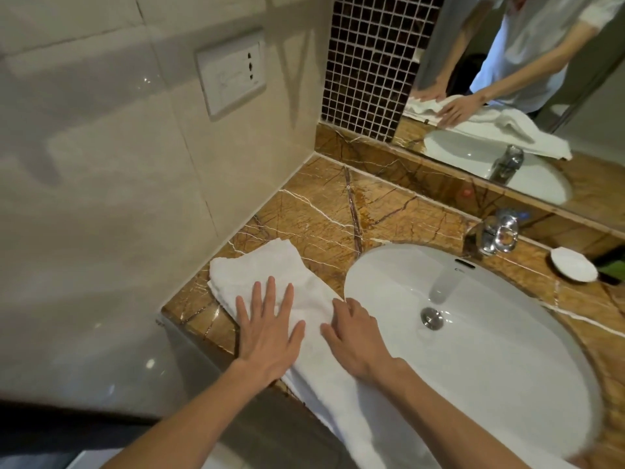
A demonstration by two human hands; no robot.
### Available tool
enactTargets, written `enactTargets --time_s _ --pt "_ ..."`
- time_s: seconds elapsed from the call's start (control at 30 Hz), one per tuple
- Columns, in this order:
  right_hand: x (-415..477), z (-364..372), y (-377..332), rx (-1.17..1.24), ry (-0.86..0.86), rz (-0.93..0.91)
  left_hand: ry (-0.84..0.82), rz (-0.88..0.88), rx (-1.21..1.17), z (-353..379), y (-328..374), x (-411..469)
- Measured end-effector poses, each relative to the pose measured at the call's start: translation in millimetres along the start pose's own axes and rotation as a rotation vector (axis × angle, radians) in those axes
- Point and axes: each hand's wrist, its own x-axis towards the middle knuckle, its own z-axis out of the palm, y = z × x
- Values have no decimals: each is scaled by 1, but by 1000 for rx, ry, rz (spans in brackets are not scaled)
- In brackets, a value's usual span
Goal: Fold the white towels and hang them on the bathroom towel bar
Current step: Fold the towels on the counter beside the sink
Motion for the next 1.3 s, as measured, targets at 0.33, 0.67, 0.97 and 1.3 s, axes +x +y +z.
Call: enactTargets --time_s 0.33,0.67,0.97,1.3 --pt "-22 -12 39 18 2 1 133 -487 -614 -10 75 -59" --pt "-62 -21 71 226 -249 -30 292 -1005 -1437 -18 139 -104" --pt "-70 -38 100 314 -499 29 -10 -1067 -1659 -5 146 -143" --pt "-80 -49 120 709 -750 209 194 -1107 -1736 -1 159 -159"
